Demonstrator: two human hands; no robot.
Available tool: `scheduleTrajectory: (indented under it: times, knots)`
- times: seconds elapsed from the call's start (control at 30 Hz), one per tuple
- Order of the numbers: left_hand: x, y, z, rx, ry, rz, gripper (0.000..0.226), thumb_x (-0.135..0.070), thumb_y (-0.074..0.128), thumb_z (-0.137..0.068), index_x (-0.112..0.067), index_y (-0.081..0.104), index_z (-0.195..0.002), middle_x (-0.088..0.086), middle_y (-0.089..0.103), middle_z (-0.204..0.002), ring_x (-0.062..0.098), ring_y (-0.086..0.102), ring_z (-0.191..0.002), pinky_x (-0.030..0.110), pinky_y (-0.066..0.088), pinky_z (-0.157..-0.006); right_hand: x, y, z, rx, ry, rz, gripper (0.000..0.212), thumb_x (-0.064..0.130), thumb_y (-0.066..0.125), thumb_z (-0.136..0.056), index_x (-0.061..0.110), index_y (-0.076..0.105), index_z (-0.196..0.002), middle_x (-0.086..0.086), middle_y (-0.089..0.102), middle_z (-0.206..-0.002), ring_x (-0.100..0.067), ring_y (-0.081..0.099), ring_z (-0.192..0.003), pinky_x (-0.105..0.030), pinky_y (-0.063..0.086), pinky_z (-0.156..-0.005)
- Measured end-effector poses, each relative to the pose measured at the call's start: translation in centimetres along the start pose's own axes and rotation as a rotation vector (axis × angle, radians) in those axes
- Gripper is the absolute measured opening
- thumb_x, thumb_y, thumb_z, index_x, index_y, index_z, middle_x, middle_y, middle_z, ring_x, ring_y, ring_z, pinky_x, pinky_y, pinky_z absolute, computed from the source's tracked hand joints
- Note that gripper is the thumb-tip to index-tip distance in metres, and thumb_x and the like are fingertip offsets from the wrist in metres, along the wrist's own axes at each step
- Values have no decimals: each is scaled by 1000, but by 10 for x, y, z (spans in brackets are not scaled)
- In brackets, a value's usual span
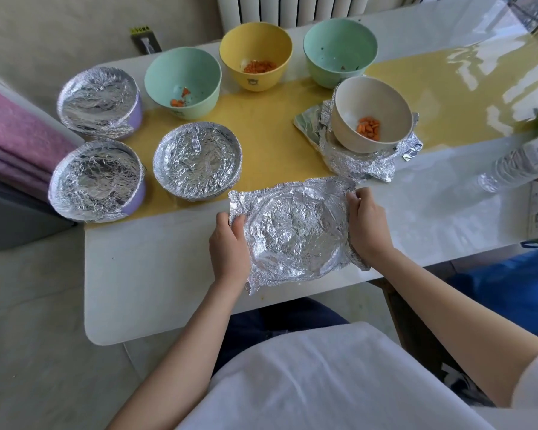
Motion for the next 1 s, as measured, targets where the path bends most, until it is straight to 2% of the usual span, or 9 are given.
scheduleTrajectory:
  times: [0.13, 0.23, 0.33, 0.4, 0.5, 0.6, 0.7, 0.83, 1.0]
  knots:
    - [-2, 5, -5, 3, 51, -54, 23, -24, 39, -100, -7, 39, -86, 17, 65, -93, 36, 55, -76, 33, 27, -57, -4, 4, -2, -9, 47, -24, 30, 29, 31, -102, 1, 43, -101, -17, 51, -76, -31, 46, -70, -38, 29, -61]
    - [0, 8, -7, 14, 57, -85, 21, -26, 36, -101, -9, 41, -88, 18, 66, -100, 37, 57, -82, 33, 28, -59, -7, 7, -3, -4, 71, -20, 32, 30, 31, -102, 1, 44, -103, -16, 51, -79, -30, 45, -73, -37, 30, -61]
    - [-1, 8, -7, 19, 62, -58, 22, -23, 35, -101, -10, 38, -84, 23, 64, -95, 38, 55, -80, 31, 19, -56, -11, 11, -5, 7, 82, -8, 32, 30, 31, -102, 1, 44, -104, -14, 50, -81, -28, 44, -74, -37, 30, -63]
    - [0, 10, -8, 33, 51, -17, 23, -20, 35, -101, -9, 37, -81, 23, 60, -82, 37, 52, -72, 31, 16, -55, -13, 13, -6, 20, 90, -8, 33, 31, 31, -102, 1, 45, -104, -13, 50, -82, -28, 43, -74, -36, 29, -63]
    - [11, 21, -11, 105, -21, 53, 27, -20, 33, -102, -7, 39, -79, 5, 42, -60, 18, 37, -53, 32, 21, -56, -14, 16, -8, 38, 93, -14, 33, 31, 31, -102, 2, 46, -101, -13, 50, -81, -27, 43, -73, -35, 28, -63]
    - [25, 35, -15, 197, -141, 191, 32, -22, 32, -102, -11, 43, -74, 0, 37, -61, 13, 33, -56, 31, 25, -59, -16, 23, -12, 105, 103, -17, 34, 30, 32, -102, 8, 43, -80, -8, 45, -69, -25, 39, -64, -33, 26, -62]
    - [34, 45, -15, 272, -246, 332, 33, -25, 33, -102, -14, 50, -76, 4, 46, -68, 17, 41, -65, 30, 31, -61, -15, 31, -16, 219, 120, -6, 44, 29, 33, -102, 14, 28, -61, -3, 31, -58, -17, 28, -54, -34, 21, -56]
    - [39, 49, -15, 291, -282, 398, 32, -27, 33, -102, -9, 57, -91, 12, 53, -85, 17, 47, -79, 30, 35, -71, -15, 33, -14, 275, 157, -63, 46, 30, 34, -102, 16, 23, -59, -1, 23, -56, -15, 21, -52, -31, 17, -51]
    - [37, 36, -15, 175, -259, 255, 27, -23, 31, -102, -8, 49, -88, 0, 48, -72, 21, 46, -76, 31, 32, -68, -25, 33, -17, 225, 205, -29, 43, 32, 33, -101, 16, 26, -62, -1, 30, -57, -15, 28, -52, -32, 21, -51]
Point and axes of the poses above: each hand's wrist, its own z-axis away from the middle knuckle, its own y-axis out of the palm, x = y × z, the point moved 8 cm from there along -z, towards the middle knuckle
